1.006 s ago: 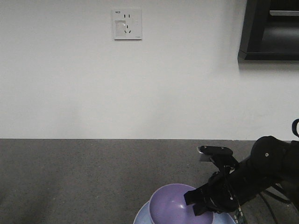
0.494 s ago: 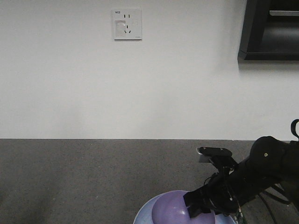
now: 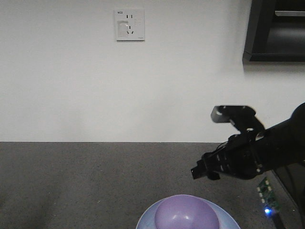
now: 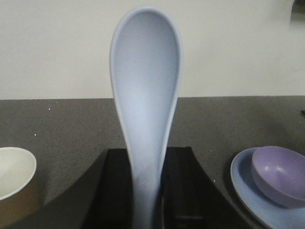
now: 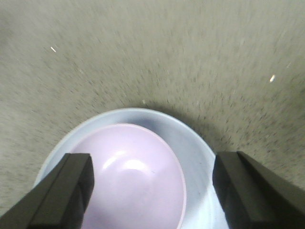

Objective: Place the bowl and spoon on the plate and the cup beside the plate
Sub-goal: 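Lower the white spoon into the lavender bowl with the left gripper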

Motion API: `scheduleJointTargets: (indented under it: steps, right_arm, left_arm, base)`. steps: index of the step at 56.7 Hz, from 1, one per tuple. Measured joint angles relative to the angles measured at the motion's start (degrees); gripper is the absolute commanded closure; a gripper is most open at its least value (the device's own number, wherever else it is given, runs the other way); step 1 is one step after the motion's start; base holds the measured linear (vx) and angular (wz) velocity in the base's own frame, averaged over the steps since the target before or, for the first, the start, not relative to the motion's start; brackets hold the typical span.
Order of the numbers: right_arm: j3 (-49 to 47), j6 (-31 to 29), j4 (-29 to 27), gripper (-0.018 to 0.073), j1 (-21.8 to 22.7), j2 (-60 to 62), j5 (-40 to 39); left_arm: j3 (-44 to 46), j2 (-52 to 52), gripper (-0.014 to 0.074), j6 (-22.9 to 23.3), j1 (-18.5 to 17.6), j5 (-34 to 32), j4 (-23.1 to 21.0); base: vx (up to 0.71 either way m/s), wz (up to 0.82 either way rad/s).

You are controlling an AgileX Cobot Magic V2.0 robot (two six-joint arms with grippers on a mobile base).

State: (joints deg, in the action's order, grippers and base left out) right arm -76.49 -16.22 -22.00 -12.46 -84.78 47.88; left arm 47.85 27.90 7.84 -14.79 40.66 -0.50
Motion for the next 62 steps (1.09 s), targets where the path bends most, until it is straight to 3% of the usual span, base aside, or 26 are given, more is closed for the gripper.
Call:
scheduleJointTargets:
  steps: [14,20,25,32,41,50,62]
  right_arm:
    - [-0.27,0.86,1.41,-0.0015,0.00,14.11,5.77]
    - [-0.27,1.43,3.12,-0.0015,0.00,18.43,7.15]
    - [-0.27,2.35,5.52,-0.0015,0.00,21.78,7.75]
    - [-0.27,4.27,8.73,-0.0015,0.00,24.46,8.78]
    - [-0.27,6.06,12.57,-0.0015,0.00,26.20,11.00]
    - [-0.27,6.51,14.34,-0.0015,0.00,26.44,12.84]
    - [-0.27,6.63,14.53,-0.0015,0.00,26.44,13.73]
  left_arm:
    - [9.07,13.35,0.0600,-11.64,-0.07,9.27,-2.85]
    - [15.28,22.61,0.0596,-17.84,-1.06,12.30,-7.66]
    - [21.88,32.91,0.0596,-24.64,-2.28,15.32,-14.20]
    - [29.46,45.46,0.0596,-29.51,-4.20,18.36,-20.90]
    - [39.41,58.50,0.0596,-30.92,-7.98,22.59,-24.66]
    - [48.49,68.82,0.0596,-30.98,-13.37,27.87,-25.23]
    - [54.43,77.24,0.0596,-29.20,-19.33,28.91,-25.23]
  base:
    - [0.00,0.00]
    - [0.00,0.00]
    - [0.00,0.00]
    - [0.00,0.00]
    - [0.00,0.00]
    - [0.00,0.00]
    - [0.00,0.00]
